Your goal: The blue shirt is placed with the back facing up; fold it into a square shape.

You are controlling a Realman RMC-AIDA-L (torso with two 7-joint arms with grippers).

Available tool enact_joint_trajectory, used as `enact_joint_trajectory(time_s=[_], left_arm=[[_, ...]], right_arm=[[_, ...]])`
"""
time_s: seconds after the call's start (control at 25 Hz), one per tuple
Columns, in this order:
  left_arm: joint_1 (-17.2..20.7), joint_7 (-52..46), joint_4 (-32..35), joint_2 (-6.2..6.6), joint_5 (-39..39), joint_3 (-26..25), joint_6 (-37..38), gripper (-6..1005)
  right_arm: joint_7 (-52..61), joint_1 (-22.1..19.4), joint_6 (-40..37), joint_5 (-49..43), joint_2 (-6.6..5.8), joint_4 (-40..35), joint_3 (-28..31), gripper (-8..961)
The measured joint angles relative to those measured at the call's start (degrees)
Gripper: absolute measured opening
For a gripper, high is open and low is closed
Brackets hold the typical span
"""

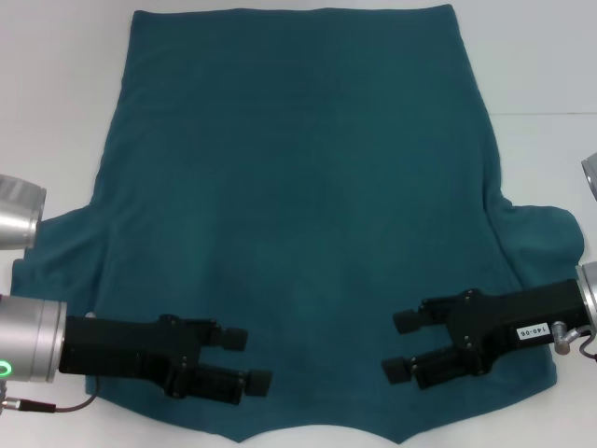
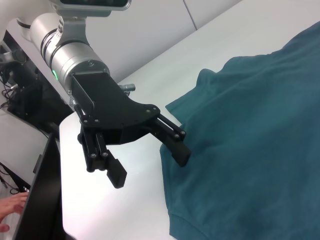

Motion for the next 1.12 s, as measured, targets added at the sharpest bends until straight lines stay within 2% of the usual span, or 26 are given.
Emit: enact_joint_trajectory(time_s=[0.6, 0.76, 0.8, 0.96, 1.04, 1.12], left_arm=[[0.0, -1.1, -0.1, 0.0, -0.3, -0.6, -0.2, 934], [-0.2, -4.9, -0.1, 0.3, -0.3, -3.5, -1.4, 934], [-0.4, -9.8, -0.1, 1.09, -0.4, -7.6, -2.8, 934], [-0.5, -16.8, 0.4, 2.28, -0.4, -14.0, -3.7, 934], [-0.5, -21.3, 0.5, 2.76, -0.3, -16.8, -4.4, 934], [-0.4, -25.9, 0.6, 3.26, 0.0, -18.2, -5.7, 934]], right_arm=[[0.4, 0.0, 0.1, 0.0, 0.0, 0.0, 0.3, 945], [6.4, 0.5, 2.1, 0.0, -0.47, 0.0, 4.2, 945], [8.3, 0.6, 2.6, 0.0, -0.73, 0.0, 5.3, 945], [19.5, 1.2, 5.6, 0.0, -2.7, -0.1, 7.8, 945], [27.5, 2.0, 8.6, -0.1, -4.66, 1.0, 7.9, 945], [32.3, 3.4, 9.8, 0.2, -7.38, 3.8, 8.2, 945]])
